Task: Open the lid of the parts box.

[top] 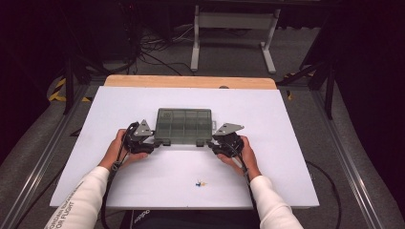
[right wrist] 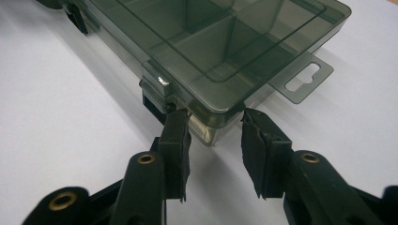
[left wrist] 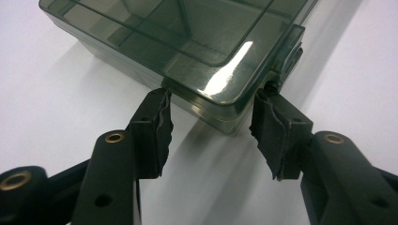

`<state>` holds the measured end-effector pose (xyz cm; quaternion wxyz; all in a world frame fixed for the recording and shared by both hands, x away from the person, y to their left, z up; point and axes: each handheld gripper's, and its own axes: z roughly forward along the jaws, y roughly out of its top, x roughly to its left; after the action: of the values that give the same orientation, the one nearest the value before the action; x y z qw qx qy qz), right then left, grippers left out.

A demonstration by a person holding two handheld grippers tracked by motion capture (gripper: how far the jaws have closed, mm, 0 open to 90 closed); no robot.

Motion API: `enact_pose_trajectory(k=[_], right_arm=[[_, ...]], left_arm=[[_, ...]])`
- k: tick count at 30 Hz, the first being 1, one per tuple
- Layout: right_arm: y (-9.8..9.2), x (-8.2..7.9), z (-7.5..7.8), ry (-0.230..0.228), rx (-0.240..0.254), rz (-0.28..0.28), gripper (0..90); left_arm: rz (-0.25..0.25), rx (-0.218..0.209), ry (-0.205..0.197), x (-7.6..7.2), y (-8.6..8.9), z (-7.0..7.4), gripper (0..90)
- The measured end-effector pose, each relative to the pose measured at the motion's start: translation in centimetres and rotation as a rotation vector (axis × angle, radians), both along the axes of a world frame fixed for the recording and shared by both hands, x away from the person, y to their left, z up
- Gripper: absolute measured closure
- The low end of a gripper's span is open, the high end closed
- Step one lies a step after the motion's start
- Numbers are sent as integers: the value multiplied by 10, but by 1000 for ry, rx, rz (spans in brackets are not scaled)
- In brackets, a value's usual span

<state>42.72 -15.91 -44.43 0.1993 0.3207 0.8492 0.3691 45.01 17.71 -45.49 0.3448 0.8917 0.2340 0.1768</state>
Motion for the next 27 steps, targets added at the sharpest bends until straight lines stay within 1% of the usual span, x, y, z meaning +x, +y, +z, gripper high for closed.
enact_pose_trajectory(k=[3, 5, 7, 9, 18, 27], right_arm=[[-1, 0, 0, 6, 10, 0, 644], [-1, -1, 0, 3, 7, 1, 647], [-1, -1, 0, 4, 8, 3, 649], [-1, -1, 0, 5, 8, 5, 650], [-3, 0, 0, 22, 34, 9, 651], [-3, -1, 0, 25, 39, 5, 663]], left_arm=[[0, -3, 4, 1, 0, 0, 495], [1, -1, 0, 1, 1, 0, 496], [3, -6, 7, 1, 1, 0, 501], [3, -1, 3, 1, 1, 0, 503], [4, -6, 9, 1, 2, 0, 514], [4, -7, 15, 1, 3, 0, 534]])
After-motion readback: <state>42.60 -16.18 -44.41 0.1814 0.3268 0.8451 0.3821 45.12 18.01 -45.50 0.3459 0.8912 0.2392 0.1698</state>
